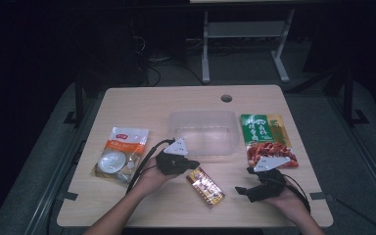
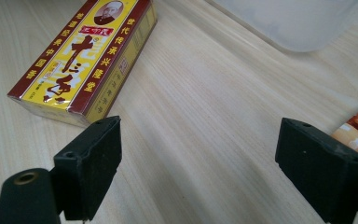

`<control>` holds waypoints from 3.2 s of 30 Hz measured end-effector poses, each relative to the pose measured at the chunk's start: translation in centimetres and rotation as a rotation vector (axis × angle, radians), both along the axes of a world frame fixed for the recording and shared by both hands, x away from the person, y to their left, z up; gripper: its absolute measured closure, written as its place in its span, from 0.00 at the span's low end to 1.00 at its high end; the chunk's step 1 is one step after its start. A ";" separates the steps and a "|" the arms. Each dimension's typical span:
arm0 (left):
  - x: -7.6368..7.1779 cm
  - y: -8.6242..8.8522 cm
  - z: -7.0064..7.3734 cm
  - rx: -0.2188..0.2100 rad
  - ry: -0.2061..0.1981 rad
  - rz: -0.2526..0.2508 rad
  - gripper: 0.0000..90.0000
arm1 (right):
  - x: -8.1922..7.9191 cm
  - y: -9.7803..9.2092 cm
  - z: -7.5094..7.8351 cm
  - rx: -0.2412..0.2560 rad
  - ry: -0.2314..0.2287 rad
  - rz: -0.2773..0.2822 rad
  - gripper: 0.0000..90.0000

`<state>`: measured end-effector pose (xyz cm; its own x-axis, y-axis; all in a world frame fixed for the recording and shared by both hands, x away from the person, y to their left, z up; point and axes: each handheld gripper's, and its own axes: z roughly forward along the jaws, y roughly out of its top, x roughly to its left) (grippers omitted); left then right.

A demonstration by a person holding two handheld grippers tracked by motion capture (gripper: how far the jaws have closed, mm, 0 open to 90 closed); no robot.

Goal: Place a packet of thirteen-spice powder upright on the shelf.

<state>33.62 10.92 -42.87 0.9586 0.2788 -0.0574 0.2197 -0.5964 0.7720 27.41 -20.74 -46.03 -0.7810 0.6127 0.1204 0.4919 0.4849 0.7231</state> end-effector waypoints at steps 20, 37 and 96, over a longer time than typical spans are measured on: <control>1.0 -2.7 -2.5 0.061 0.034 -0.014 1.00 | -0.1 -0.1 0.0 -0.005 -0.005 0.003 0.16; 0.0 0.6 -2.1 0.078 0.053 0.004 1.00 | -0.9 0.6 0.9 0.046 -0.005 0.068 0.29; -2.8 6.5 -2.1 0.120 0.093 0.092 1.00 | 2.0 10.0 -0.1 -0.080 -0.010 0.338 1.00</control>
<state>30.77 17.44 -44.99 0.9207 0.3756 -0.1059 0.3451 -0.6570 0.6702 29.37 -10.75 -46.14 -0.9423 0.3264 0.0737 0.2869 0.6746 0.6801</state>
